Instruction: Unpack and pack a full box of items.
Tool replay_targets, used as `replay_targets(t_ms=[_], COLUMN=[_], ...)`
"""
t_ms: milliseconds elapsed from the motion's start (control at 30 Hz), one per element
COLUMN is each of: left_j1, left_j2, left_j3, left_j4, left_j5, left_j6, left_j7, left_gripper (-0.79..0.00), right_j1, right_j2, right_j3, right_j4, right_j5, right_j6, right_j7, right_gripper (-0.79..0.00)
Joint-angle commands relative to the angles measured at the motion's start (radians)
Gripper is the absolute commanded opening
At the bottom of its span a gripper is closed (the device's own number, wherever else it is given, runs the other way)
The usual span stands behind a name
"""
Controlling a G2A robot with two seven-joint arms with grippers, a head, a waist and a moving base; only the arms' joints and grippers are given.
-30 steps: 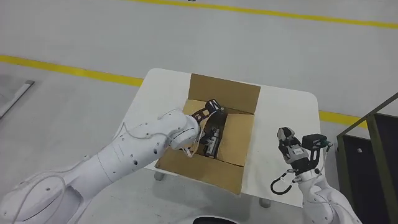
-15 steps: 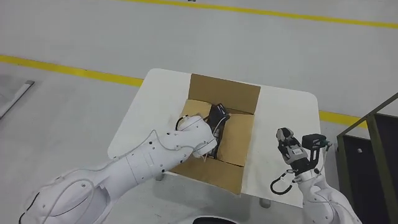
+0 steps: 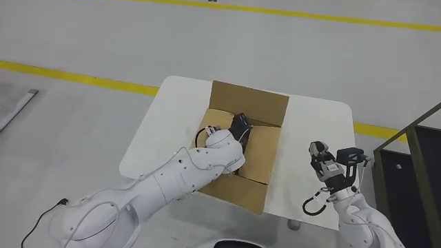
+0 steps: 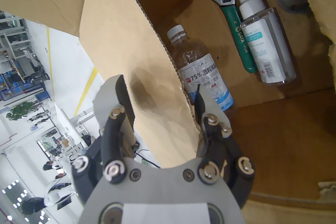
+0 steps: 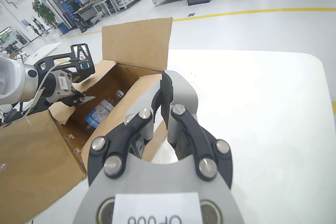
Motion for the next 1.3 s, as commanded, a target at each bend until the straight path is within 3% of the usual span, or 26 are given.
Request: replay_targets(t_ms=[0, 233, 433, 567, 867, 1033, 1200, 1233, 1267], left_j1=[0.002, 0.000, 0.008, 0.036, 0.185, 0.246, 0.273, 0.280, 0.285], left_j2=[-0.004, -0.001, 0.031, 0.063, 0.140, 0.164, 0.177, 0.178, 0.179], left_j3=[-0.022, -0.123, -0.266, -0.362, -0.586, -0.660, -0.703, -0.709, -0.714], left_j4=[0.015, 0.024, -0.014, -0.082, -0.324, -0.434, -0.451, -0.445, -0.437], left_j5=[-0.006, -0.043, -0.145, -0.199, -0.318, -0.346, -0.364, -0.370, -0.377], left_j6=[0.003, 0.015, -0.004, -0.043, -0.091, -0.106, -0.116, -0.110, -0.104], left_j7=[0.005, 0.034, 0.039, 0.022, -0.057, -0.106, -0.140, -0.141, -0.146], left_gripper=[-0.785, -0.785, -0.785, -0.785, -0.785, -0.785, -0.785, -0.767, -0.336], right_j1=[0.003, 0.007, 0.022, 0.040, 0.060, 0.058, 0.055, 0.057, 0.059], right_j2=[0.000, -0.002, -0.005, -0.006, -0.008, -0.006, -0.005, -0.004, -0.004], right_j3=[-0.003, -0.008, -0.017, -0.031, -0.033, -0.034, -0.040, -0.041, -0.043], right_j4=[0.000, 0.003, 0.015, 0.026, 0.036, 0.043, 0.061, 0.064, 0.069], right_j5=[-0.015, -0.019, 0.005, 0.010, 0.059, 0.054, 0.051, 0.053, 0.049], right_j6=[0.000, 0.004, 0.015, 0.014, 0.004, -0.004, -0.011, -0.009, -0.011], right_j7=[0.000, 0.001, 0.016, 0.029, 0.066, 0.110, 0.155, 0.164, 0.177], right_gripper=[-0.785, -0.785, -0.785, -0.785, -0.785, -0.785, -0.785, -0.785, -0.785])
